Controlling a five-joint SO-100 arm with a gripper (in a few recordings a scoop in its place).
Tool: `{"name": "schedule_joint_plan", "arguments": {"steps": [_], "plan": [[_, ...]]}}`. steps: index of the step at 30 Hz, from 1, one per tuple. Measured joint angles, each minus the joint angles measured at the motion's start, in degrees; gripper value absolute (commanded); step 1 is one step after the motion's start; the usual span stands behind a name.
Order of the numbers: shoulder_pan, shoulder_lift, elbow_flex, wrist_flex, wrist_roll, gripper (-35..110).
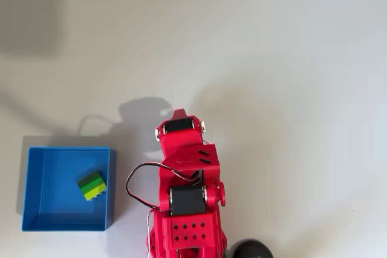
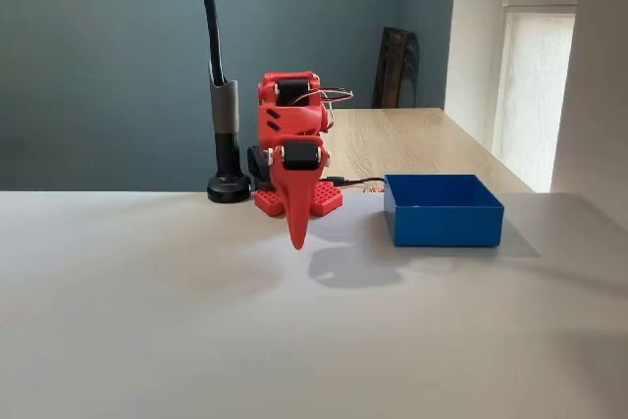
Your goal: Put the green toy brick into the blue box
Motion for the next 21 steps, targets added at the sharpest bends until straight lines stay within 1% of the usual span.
{"name": "schedule_joint_plan", "arguments": {"steps": [6,11,21], "plan": [[0.0,2.7,0.5,0.1,1.7,0],[0.0,2.9,0.5,3.7,3.3,0],[0.0,2.9,0.5,3.9,3.7,0]]}}
